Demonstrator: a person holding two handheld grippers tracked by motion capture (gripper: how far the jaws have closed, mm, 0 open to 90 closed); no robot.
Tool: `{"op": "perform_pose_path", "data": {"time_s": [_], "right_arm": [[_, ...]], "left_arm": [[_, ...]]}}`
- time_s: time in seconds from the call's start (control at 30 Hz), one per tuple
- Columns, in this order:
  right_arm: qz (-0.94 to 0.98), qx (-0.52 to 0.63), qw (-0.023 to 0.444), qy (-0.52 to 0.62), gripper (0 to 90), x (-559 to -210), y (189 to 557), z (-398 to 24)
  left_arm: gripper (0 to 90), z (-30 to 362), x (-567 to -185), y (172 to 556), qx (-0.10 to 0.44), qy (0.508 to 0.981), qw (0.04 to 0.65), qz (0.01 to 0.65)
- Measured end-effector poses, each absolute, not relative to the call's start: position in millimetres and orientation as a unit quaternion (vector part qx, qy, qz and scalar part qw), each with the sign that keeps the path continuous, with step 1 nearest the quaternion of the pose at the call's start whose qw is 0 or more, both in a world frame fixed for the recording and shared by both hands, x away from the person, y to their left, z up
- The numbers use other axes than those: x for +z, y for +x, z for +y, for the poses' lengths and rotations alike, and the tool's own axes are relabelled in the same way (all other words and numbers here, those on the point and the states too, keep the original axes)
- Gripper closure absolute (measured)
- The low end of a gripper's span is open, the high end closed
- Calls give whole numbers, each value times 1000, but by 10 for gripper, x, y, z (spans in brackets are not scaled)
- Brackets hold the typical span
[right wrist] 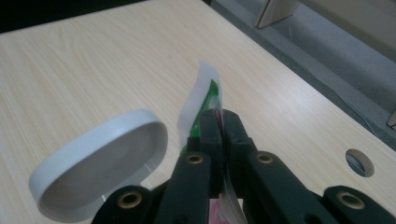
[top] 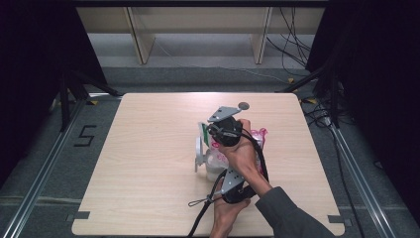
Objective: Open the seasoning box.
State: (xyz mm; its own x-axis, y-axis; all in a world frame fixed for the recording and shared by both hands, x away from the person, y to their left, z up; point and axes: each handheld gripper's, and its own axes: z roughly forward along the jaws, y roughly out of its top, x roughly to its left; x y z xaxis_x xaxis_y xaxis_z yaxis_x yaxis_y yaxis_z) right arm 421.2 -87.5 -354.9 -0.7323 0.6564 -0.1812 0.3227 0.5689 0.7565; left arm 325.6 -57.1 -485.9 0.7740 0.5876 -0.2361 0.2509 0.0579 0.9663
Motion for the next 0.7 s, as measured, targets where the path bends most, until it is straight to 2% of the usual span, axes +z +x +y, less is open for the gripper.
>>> {"op": "perform_pose_path", "data": {"time_s": [0.37, 0.7], "right_arm": [[855, 369, 226, 286, 898, -3537, 4178, -866], [852, 373, 221, 295, 898, -3543, 4199, -882]], "left_arm": [[728, -579, -4869, 3271, 125, 665, 670, 304], [728, -566, -4858, 3258, 128, 674, 658, 311]]}}
